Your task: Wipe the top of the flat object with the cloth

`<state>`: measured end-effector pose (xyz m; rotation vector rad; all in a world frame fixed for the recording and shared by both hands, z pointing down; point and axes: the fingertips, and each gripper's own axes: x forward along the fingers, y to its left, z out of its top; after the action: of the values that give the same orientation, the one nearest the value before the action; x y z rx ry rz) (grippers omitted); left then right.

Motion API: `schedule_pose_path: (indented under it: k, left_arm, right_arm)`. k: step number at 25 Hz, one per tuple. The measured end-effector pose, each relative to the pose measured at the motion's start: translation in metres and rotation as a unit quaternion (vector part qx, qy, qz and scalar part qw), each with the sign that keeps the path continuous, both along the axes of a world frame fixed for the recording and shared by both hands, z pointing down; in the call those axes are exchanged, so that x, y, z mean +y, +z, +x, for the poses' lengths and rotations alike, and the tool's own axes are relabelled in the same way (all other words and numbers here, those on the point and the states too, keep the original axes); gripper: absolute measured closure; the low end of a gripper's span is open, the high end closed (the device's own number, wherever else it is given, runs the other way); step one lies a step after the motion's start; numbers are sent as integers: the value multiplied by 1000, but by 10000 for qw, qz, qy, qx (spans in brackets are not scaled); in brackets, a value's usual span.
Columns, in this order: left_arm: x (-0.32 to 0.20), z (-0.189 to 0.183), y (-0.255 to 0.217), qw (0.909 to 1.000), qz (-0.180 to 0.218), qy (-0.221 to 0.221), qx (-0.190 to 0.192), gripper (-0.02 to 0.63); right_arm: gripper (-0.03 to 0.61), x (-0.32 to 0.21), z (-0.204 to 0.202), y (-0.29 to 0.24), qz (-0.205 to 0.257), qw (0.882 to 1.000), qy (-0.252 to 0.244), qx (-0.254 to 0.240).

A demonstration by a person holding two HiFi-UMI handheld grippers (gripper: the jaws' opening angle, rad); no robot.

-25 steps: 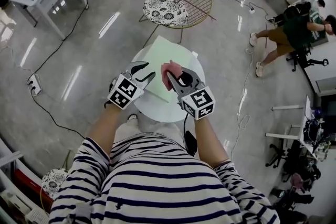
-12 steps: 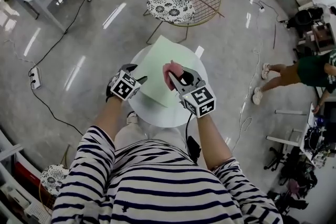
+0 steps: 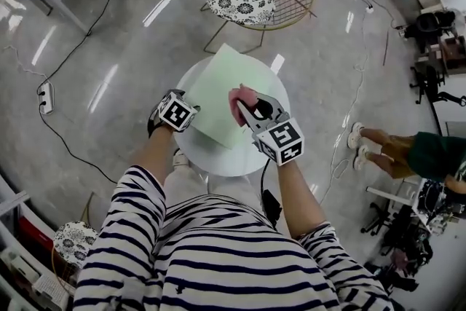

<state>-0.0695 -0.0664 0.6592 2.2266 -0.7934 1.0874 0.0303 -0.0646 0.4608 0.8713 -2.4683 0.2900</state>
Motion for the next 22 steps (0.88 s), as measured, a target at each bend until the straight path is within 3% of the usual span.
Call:
schedule_pose_path:
  k: [5,9,16,22]
  left_arm:
    - [30,16,4,9994,-263,178,139,325]
    - [51,37,1,9991,-305,-34,276,322]
    - [85,66,2,9975,-531,90,459,322]
    - [95,71,2,9960,-703,398,384,324]
  right_arm:
    - [514,-11,17,14,-97,9997,159,175]
    - [514,-31,24,33,-230,9988,103,416]
    - [511,-85,6,76,-333,9934,-363,1040]
    - [511,-114,-11,113,-334,9851,-791,1492]
